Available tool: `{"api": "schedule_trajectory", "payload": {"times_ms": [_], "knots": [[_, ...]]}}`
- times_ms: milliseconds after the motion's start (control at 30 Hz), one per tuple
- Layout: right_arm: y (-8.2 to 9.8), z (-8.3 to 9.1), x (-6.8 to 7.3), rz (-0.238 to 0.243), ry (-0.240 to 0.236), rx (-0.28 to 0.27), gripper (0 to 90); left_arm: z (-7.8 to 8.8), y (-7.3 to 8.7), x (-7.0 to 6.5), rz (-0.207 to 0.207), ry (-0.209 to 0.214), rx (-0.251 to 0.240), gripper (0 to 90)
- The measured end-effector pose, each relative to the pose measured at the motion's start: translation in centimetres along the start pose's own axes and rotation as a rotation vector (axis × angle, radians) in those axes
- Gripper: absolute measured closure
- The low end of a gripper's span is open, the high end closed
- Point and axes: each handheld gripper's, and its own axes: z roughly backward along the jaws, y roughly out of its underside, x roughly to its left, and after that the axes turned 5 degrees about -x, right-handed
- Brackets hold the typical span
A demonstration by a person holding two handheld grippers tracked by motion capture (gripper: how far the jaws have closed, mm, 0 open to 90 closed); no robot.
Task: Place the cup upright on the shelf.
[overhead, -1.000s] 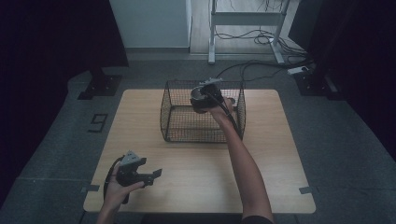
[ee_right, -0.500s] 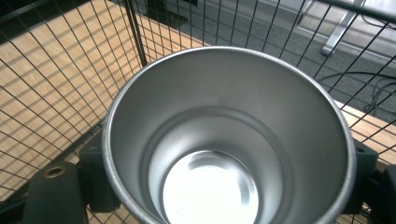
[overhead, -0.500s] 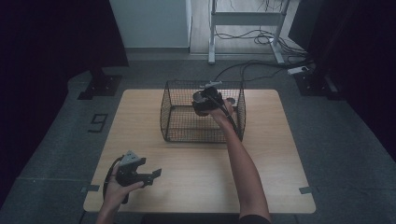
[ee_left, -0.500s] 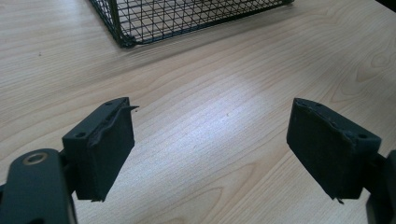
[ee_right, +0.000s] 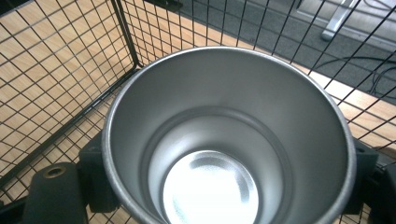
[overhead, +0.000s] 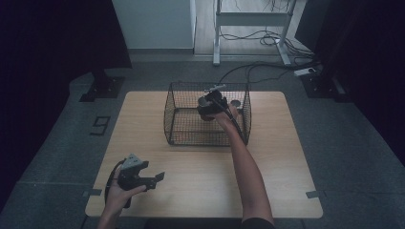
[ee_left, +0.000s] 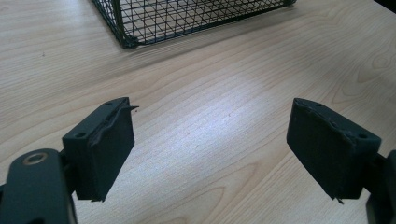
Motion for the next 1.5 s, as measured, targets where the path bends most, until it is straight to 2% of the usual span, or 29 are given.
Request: {"api": "schedule_trajectory", "payload": {"times_ms": [133, 600, 1067, 1300, 1500], "knots": [[-0.1, -0.4, 0.1, 0.013, 0.006, 0.020, 18.3, 0.1, 0.0, -0.1, -0.001, 0.003, -0.001, 15.3], [0.0, -2.0, -0.6, -0.014, 0.018, 0.075, 18.3, 0.3, -0.1, 0.1, 0.000, 0.001, -0.005, 15.4], [0.1, -2.9, -0.6, -0.010, 0.024, 0.118, 18.2, 0.5, -0.1, 0.3, 0.003, -0.001, -0.010, 15.3], [0.2, -3.3, -0.3, 0.026, 0.034, 0.157, 18.2, 0.4, -0.2, 0.0, -0.005, 0.001, -0.009, 15.3], [0.3, -3.4, -0.2, 0.038, 0.027, 0.165, 18.2, 0.7, -0.2, 0.2, 0.002, -0.004, -0.018, 15.3]]}}
